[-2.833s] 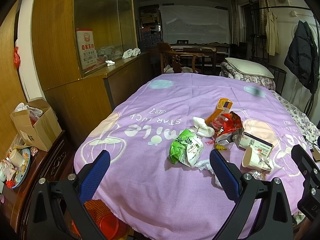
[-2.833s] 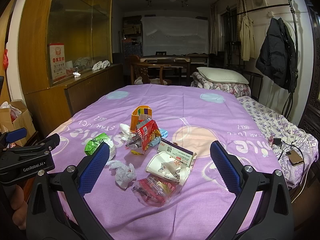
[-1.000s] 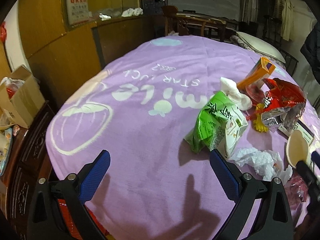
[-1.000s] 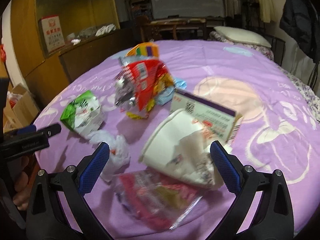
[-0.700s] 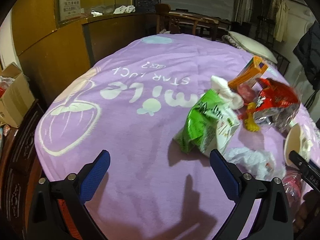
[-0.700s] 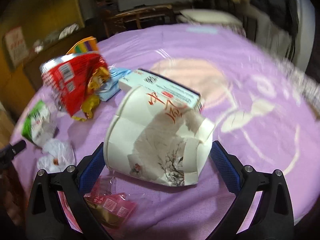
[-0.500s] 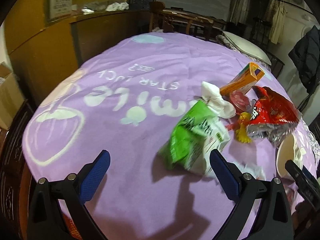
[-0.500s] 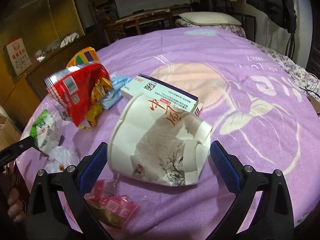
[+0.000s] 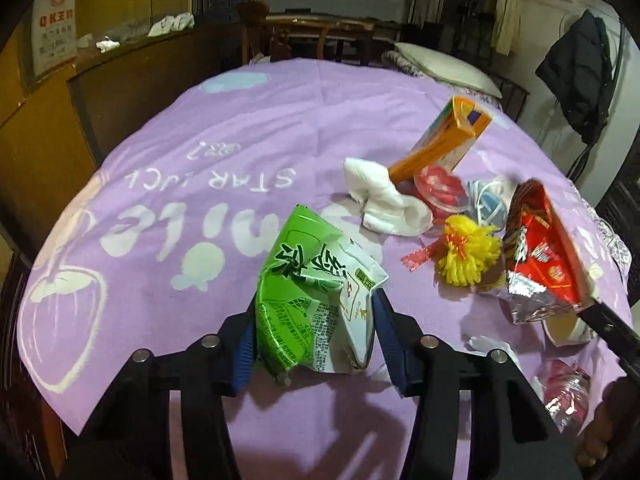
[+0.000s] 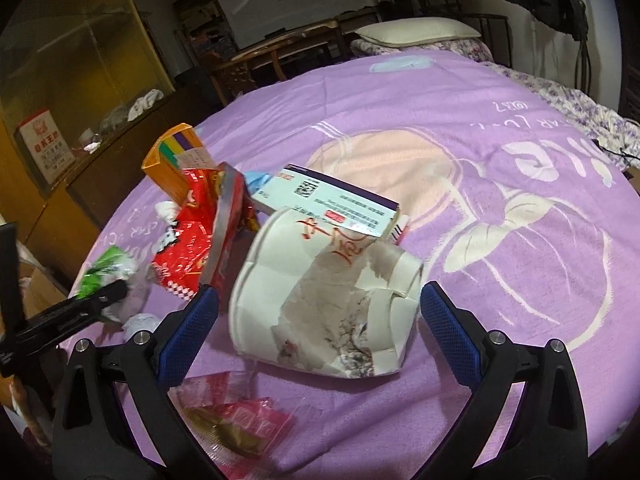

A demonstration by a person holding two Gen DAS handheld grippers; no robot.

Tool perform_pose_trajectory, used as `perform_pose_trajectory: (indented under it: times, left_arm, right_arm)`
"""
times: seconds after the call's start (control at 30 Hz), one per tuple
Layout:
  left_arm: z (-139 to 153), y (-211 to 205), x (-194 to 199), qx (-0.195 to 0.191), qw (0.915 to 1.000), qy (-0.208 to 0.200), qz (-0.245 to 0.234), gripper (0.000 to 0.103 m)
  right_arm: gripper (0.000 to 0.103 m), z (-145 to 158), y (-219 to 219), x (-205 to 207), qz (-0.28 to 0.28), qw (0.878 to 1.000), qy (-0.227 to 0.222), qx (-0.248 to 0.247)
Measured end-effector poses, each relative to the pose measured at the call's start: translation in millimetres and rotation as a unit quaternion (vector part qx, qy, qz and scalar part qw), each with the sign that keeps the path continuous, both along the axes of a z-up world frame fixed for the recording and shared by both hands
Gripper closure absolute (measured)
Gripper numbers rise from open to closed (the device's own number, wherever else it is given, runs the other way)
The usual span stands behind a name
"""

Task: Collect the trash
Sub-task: 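Lift both held items and carry them toward the red wastebasket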

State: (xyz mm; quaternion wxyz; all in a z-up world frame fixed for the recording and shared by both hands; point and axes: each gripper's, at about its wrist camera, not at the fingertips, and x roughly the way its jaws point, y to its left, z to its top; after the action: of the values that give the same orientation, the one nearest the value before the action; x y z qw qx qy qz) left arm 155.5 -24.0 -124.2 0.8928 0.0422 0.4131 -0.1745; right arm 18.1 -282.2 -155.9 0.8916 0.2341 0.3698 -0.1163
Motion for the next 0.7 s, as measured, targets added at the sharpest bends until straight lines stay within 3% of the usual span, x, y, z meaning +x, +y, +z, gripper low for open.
perform_pose_trajectory:
  times: [0.1, 0.23, 0.7]
  left_arm:
    - [13, 15, -3, -0.028, 0.9996, 0.0, 0.004, 0.051]
    - [27, 27, -8, -0.034, 0.9992, -0.012, 0.014, 0.051]
    - [72, 81, -58, -0.057, 0.9966, -0.038, 0.046, 0.05]
  right_arm:
    - [0.007, -6, -2, 4, -0.006, 1.0, 0.01, 0.005]
    - [0.009, -8, 5, 5, 0.006, 1.0, 0.008, -0.015]
    - [0.009, 67, -4, -40, -0.02, 0.989, -0.144, -0.016]
